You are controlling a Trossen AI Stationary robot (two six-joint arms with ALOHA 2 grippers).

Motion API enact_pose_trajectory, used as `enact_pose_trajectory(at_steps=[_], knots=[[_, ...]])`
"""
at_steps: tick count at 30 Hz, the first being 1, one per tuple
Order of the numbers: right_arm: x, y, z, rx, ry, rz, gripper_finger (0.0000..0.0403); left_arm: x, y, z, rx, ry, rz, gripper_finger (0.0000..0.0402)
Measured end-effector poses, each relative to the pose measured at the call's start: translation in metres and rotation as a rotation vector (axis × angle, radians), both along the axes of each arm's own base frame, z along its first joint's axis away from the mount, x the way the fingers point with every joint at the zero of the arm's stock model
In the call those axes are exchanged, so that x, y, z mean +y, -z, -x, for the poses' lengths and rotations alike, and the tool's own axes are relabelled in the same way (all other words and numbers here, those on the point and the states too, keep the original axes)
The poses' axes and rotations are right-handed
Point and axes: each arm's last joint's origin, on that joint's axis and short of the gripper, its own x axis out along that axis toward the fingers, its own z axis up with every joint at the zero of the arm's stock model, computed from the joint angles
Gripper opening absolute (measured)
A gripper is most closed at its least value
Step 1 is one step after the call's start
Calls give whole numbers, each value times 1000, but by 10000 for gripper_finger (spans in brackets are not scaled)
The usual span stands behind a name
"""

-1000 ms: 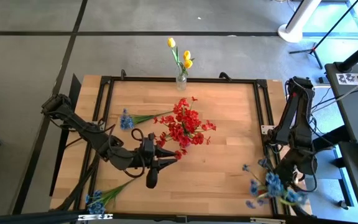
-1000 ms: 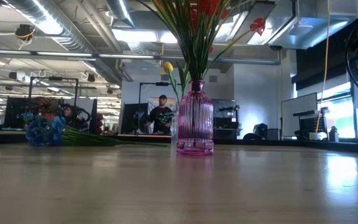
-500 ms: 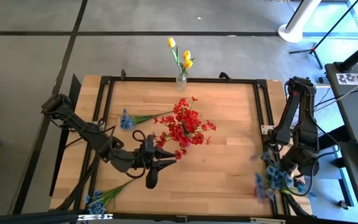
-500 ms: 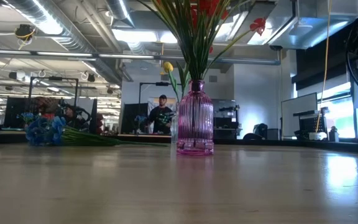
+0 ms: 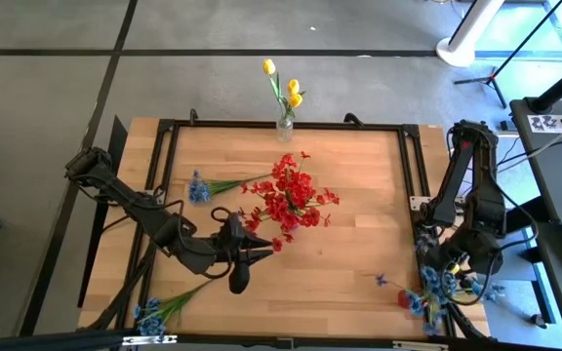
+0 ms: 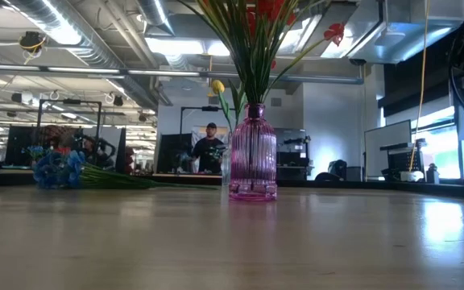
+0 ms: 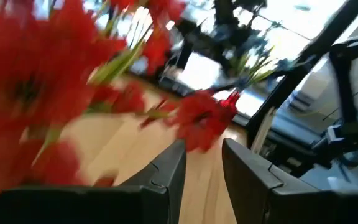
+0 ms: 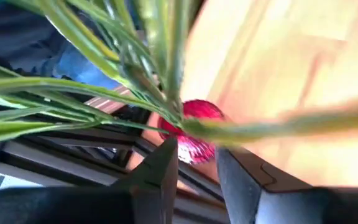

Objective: Sort flowers into vase by color
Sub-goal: Put the middle blue flowers into the red vase, then put the top blue flowers into the red vase

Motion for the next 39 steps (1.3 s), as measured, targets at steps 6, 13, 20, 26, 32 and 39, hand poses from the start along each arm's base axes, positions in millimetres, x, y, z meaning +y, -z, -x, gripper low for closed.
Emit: enact_pose_trajectory(at_steps=[6, 13, 20, 26, 32, 39], knots=[[-13, -17, 3, 58, 50, 77, 108, 4, 15, 7, 123, -69, 85, 100], [-29, -17, 6, 171, 157, 204, 108, 11, 34, 21, 279, -220, 199, 100], [-41, -25, 9, 200, 211, 274, 108, 22, 54, 34, 348, -402, 315, 100], [-41, -32, 8, 177, 222, 245, 108, 31, 85, 42, 406, -485, 374, 100], [-45, -30, 10, 250, 247, 285, 108, 40, 104, 48, 427, -550, 387, 100], [-59, -26, 14, 332, 304, 423, 108, 48, 111, 48, 428, -593, 397, 100]])
